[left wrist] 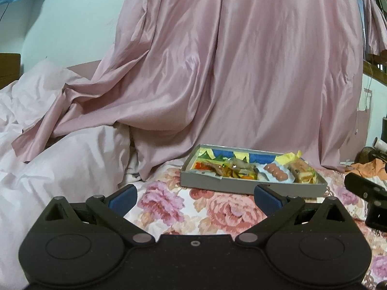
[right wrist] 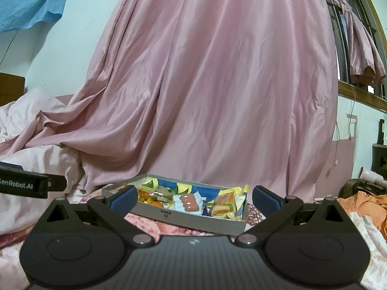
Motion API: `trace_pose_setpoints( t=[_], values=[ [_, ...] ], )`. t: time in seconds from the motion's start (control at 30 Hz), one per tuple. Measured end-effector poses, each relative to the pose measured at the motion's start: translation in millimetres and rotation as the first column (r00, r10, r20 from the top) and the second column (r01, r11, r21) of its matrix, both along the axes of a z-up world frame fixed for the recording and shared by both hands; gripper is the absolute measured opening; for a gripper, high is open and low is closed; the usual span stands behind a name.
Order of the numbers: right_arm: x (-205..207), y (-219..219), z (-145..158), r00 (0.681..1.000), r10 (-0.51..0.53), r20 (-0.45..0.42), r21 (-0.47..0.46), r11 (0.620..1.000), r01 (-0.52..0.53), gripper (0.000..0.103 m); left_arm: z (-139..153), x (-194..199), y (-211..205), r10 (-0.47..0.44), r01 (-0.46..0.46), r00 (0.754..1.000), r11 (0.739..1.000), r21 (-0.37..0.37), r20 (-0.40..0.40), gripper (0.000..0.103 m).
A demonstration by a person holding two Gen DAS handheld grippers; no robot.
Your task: Organize snacks
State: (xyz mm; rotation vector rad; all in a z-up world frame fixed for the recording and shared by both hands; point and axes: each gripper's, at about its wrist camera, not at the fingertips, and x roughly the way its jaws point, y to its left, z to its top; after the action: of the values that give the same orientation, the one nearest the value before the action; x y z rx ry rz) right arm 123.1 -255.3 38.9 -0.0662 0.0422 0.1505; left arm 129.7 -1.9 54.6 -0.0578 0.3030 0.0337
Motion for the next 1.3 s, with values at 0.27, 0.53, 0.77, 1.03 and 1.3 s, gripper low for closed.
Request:
trace_pose_setpoints(
  t=[0.27,0.53,0.77,1.03,1.3],
  values=[
    [-9,4,-6,1.000,0.001,-0.023,-0.001,1.000,-0.001,0.103,-8,-10,7,-0.003,0.003,1.000,1.000,0.003,-0.003,0.102],
    [-14,8,-12,0.999,0.007,-0.054,-0.007,1.000,-0.008,0.103,-22,-22,14,-0.005,0.005,1.000,1.000,-0.005,-0.019,0.102],
    [-17,12,-17,0.997,0.009,-0.078,-0.021,1.000,-0.011,0.103,-33,-26,21,0.001,-0.003,0.999,1.000,-0.031,-0.050,0.102],
    [-19,15,-25,0.993,0.009,-0.120,-0.023,1.000,-0.012,0.103,-42,-27,23,-0.024,0.019,0.993,0.999,-0.039,-0.114,0.102],
    [-18,18,-32,0.984,0.010,-0.179,-0.015,1.000,-0.013,0.103,-45,-28,20,-0.044,0.040,0.990,0.999,-0.031,-0.137,0.102]
  ],
)
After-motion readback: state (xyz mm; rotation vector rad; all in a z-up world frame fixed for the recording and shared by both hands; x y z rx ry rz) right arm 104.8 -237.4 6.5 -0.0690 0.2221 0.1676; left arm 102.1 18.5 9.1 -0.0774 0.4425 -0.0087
